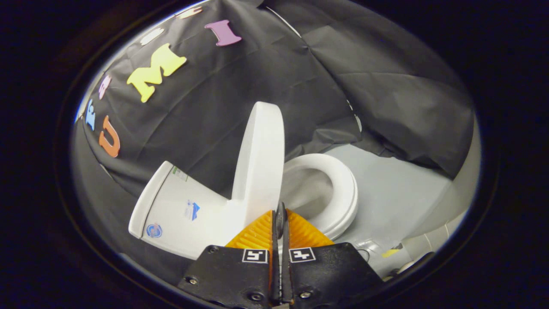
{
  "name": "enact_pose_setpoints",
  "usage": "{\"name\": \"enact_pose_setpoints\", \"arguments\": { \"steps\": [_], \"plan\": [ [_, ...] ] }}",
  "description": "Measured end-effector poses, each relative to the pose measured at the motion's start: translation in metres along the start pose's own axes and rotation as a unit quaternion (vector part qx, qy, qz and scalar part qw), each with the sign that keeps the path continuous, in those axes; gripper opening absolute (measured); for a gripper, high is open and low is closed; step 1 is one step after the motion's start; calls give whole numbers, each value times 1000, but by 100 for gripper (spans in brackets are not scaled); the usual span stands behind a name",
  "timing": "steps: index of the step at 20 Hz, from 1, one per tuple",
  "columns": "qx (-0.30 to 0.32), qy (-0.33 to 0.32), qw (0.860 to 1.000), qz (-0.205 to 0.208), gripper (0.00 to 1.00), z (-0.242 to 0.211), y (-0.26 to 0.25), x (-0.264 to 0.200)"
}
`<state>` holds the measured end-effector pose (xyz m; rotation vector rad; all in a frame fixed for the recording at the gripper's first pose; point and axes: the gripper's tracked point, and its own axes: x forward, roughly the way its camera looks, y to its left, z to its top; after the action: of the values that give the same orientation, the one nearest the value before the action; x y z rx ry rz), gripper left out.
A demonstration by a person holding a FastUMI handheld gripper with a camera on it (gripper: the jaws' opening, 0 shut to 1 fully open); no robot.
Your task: Open the toilet lid.
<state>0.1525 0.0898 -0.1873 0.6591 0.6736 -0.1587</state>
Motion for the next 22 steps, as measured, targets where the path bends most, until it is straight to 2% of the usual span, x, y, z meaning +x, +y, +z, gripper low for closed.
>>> {"name": "enact_pose_setpoints", "arguments": {
  "steps": [11, 17, 22],
  "plan": [
    [-72, -28, 997, -12, 5, 3, 36, -16],
    [-92, -36, 995, 4, 5, 1, 70, -25],
    [-133, -50, 990, 7, 5, -2, 97, -31]
  ]
}}
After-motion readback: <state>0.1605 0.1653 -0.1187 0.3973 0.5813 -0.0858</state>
